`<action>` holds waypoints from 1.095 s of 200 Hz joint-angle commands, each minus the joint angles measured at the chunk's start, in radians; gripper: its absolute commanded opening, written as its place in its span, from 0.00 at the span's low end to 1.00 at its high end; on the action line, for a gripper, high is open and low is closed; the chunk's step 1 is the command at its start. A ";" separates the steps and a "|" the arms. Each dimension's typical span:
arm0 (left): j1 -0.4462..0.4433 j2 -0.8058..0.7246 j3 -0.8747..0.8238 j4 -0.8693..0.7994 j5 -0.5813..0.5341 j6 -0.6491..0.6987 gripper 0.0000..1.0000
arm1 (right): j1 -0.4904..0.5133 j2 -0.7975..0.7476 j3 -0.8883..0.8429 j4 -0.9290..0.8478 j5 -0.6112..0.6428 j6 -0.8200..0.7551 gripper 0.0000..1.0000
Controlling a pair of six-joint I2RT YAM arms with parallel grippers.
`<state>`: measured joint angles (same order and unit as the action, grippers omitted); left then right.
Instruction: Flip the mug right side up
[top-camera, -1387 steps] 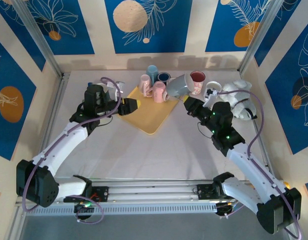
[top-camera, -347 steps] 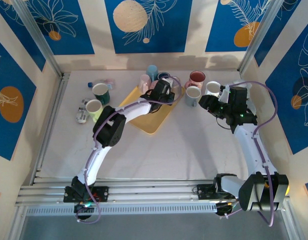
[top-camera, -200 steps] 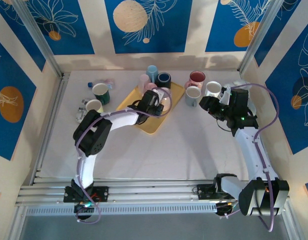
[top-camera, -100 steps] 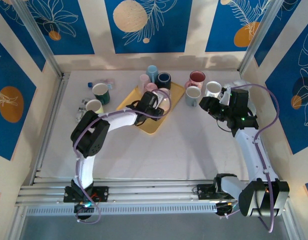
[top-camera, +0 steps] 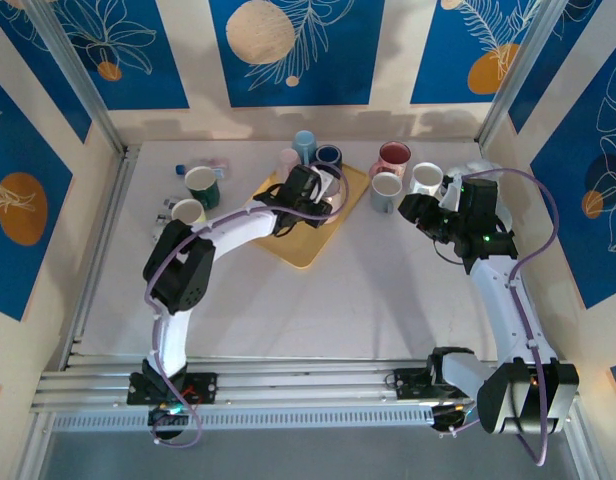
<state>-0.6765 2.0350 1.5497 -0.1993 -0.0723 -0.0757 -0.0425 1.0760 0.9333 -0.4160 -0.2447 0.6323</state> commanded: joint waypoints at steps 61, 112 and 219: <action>0.030 0.069 0.106 -0.157 0.028 0.040 0.44 | -0.016 -0.013 0.025 -0.024 -0.036 -0.019 0.51; 0.031 0.094 0.160 -0.178 0.049 0.056 0.44 | -0.017 -0.002 0.031 -0.021 -0.042 -0.017 0.51; 0.034 0.143 0.241 -0.231 0.071 0.086 0.30 | -0.028 -0.013 0.025 -0.032 -0.040 -0.033 0.51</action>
<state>-0.6514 2.1685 1.7496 -0.4095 -0.0326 -0.0154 -0.0635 1.0767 0.9363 -0.4248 -0.2665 0.6189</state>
